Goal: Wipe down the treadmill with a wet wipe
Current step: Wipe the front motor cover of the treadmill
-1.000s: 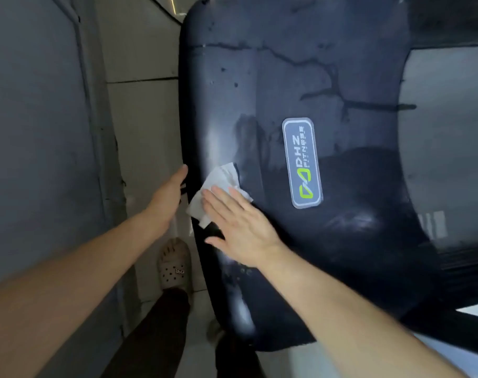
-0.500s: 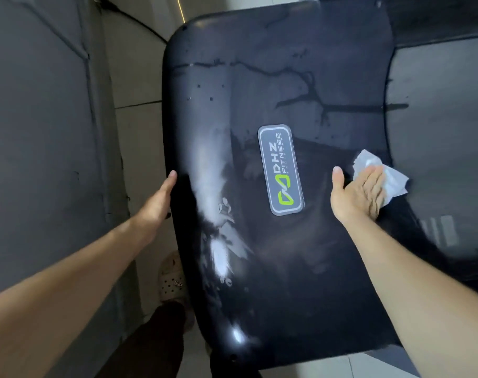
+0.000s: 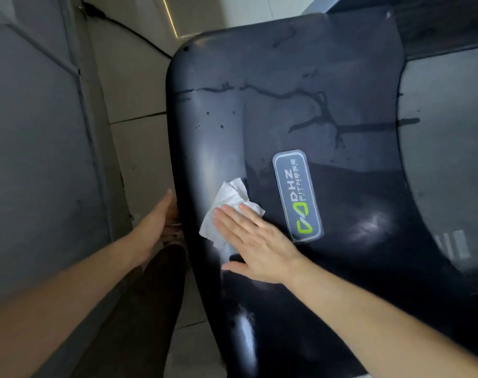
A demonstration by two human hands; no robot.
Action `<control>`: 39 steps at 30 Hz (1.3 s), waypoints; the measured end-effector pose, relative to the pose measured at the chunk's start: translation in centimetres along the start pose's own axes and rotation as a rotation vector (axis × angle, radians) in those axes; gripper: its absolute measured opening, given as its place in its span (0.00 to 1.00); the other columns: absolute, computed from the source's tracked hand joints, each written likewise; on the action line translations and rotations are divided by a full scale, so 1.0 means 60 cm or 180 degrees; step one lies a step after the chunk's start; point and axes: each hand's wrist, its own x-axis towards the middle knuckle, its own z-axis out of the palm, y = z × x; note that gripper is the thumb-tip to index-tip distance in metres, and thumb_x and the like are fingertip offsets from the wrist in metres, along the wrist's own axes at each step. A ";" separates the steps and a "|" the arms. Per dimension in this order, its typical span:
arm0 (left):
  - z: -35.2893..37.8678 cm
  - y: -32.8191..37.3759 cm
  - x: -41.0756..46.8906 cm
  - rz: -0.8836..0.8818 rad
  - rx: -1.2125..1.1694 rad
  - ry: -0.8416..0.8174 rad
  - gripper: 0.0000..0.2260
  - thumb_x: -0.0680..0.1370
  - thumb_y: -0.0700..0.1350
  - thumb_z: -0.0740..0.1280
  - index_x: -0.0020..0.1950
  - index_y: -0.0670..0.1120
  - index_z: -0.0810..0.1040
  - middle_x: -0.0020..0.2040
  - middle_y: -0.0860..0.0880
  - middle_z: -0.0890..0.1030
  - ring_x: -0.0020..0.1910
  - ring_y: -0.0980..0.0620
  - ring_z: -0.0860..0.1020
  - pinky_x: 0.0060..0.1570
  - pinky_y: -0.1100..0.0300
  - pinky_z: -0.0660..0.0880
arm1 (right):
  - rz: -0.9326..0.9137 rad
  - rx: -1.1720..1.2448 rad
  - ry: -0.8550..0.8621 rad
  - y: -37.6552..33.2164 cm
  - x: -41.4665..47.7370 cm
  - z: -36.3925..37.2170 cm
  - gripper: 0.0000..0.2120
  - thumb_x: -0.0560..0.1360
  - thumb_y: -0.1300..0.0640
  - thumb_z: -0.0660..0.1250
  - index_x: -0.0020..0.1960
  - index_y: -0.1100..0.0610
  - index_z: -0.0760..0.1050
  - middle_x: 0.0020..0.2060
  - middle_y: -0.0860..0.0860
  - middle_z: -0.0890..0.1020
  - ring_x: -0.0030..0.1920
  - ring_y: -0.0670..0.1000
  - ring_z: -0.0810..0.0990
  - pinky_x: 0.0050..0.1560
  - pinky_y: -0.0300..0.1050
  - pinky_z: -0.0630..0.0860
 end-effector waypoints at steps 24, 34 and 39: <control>-0.064 0.051 0.098 -0.0179 -0.0725 -0.0257 0.27 0.82 0.68 0.54 0.49 0.50 0.84 0.39 0.52 0.87 0.52 0.45 0.83 0.69 0.47 0.71 | -0.0214 -0.0341 -0.0287 0.220 0.375 -0.109 0.38 0.83 0.35 0.50 0.81 0.62 0.58 0.80 0.60 0.61 0.80 0.61 0.58 0.79 0.61 0.52; -0.067 0.076 0.103 -0.0223 -0.0673 -0.0214 0.30 0.81 0.70 0.54 0.53 0.48 0.84 0.48 0.46 0.87 0.48 0.47 0.84 0.65 0.50 0.74 | 0.0258 -0.0026 -0.0391 0.120 0.271 -0.098 0.44 0.80 0.31 0.49 0.82 0.64 0.52 0.82 0.60 0.52 0.83 0.59 0.45 0.81 0.61 0.45; -0.062 0.082 0.097 -0.0257 -0.0206 -0.0037 0.36 0.72 0.79 0.57 0.51 0.51 0.87 0.47 0.51 0.88 0.50 0.48 0.85 0.64 0.49 0.76 | -0.1594 -0.0055 -0.1037 0.040 0.114 -0.067 0.43 0.81 0.32 0.53 0.82 0.62 0.54 0.82 0.57 0.56 0.83 0.56 0.45 0.81 0.58 0.44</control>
